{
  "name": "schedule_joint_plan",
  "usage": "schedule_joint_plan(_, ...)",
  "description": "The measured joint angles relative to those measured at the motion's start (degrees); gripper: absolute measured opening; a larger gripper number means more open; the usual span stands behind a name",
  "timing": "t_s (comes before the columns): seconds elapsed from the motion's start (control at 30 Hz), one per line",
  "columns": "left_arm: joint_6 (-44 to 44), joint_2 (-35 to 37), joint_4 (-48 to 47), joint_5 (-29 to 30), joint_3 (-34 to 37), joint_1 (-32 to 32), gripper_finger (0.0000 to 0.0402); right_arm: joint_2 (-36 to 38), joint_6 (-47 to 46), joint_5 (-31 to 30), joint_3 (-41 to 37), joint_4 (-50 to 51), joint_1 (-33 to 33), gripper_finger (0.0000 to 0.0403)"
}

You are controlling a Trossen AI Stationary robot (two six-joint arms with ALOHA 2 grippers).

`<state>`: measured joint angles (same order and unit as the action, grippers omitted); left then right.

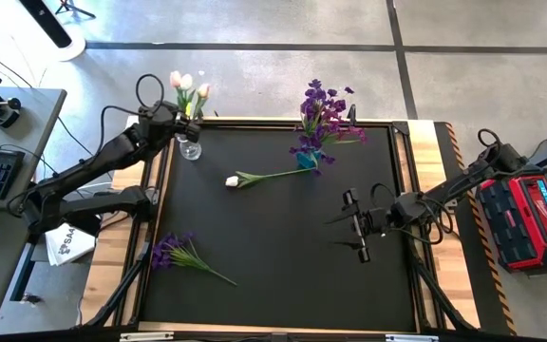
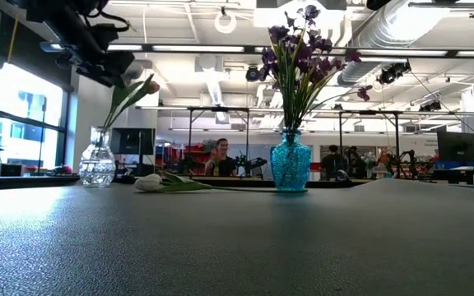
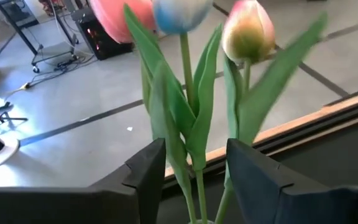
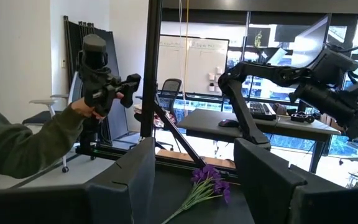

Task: Sort flowers into vase by color
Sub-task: Put the violet flower into the blue vase

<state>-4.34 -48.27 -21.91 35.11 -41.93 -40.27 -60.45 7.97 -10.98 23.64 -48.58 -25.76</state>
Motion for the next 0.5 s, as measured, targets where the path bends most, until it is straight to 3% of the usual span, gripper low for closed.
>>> schedule_joint_plan(0.2, 0.05, 3.88, -3.65, -0.14, -3.15, 1.89, 0.0165, 0.02, -0.15, -0.02, 0.0, -0.02, 0.0, 0.0193)
schedule_joint_plan(0.3, 1.13, 6.08, -5.29, -3.11, -5.51, 4.5, 0.0165, 0.01, -0.18, -0.02, 0.0, -0.02, 0.0, 0.0193)
schedule_joint_plan(0.5, 1.85, 9.94, -4.08, -6.73, -7.39, 15.42, 0.0165, 0.01, -0.46, -1.07, 0.0, -0.01, 0.0, 0.0193)
